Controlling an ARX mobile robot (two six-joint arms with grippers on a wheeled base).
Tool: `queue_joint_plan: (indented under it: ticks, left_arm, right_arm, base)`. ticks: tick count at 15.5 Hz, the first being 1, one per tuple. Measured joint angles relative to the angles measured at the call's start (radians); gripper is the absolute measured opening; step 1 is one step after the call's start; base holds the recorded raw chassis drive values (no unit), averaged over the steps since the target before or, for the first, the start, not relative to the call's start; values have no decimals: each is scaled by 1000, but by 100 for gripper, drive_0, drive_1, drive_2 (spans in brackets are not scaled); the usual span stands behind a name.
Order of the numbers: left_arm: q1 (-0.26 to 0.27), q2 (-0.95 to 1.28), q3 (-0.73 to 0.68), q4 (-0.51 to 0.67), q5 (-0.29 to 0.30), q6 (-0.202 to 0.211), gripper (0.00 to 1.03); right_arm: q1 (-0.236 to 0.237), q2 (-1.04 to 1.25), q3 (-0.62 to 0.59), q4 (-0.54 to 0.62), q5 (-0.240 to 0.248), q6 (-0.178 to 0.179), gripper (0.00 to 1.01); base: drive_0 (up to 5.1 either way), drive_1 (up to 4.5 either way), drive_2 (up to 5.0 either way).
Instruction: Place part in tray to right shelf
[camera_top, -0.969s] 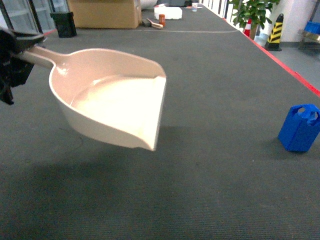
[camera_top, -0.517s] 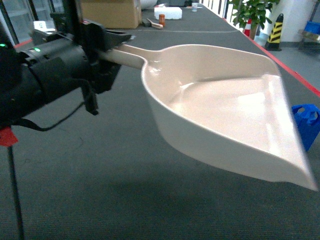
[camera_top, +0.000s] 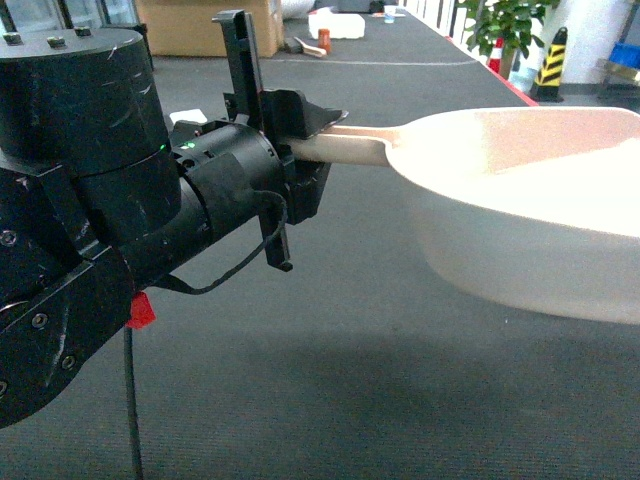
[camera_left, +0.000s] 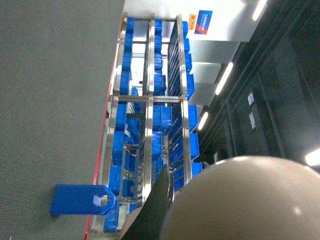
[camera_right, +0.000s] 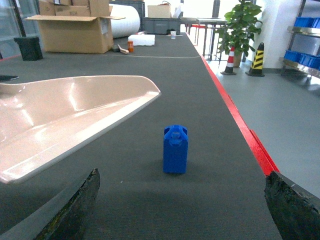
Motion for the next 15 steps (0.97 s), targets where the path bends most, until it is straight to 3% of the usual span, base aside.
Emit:
queue_joint_plan:
  ticks: [6, 7, 8, 9, 10, 11, 12, 13, 15]
  left_arm:
    - [5, 0, 0, 0, -4, 0, 13]
    - [5, 0, 0, 0, -3, 0, 13]
    - [5, 0, 0, 0, -3, 0, 13]
    - [3, 0, 0, 1, -2, 0, 13]
    - [3, 0, 0, -2, -2, 1, 13]
    - [4, 0, -1, 0, -3, 1, 13]
    - [4, 0, -1, 3, -2, 1, 13]
    - [4, 0, -1, -1, -2, 1, 13]
    - [4, 0, -1, 1, -5, 1, 13]
  right_arm:
    - [0, 0, 0, -1, 2, 0, 98]
    - [93, 90, 51, -137, 235, 9, 98]
    - [118, 206, 89, -191, 388, 11, 98]
    - [47, 281, 89, -149, 507, 8, 98]
    - [-62, 341, 90, -64, 503, 5, 98]
    - [-170, 489, 106, 90, 382, -28, 98]
    - [-236, 668, 128, 229, 257, -65, 98]
    - [-272, 809, 156, 331, 175, -86, 98]
    - [-300, 1063, 248, 479, 41, -100, 98]
  base:
    - [0, 0, 0]
    - [0, 0, 0]
    - [0, 0, 0]
    - [0, 0, 0]
    - [0, 0, 0]
    - [0, 0, 0]
    - [0, 0, 0]
    - [0, 0, 0]
    - [0, 0, 0]
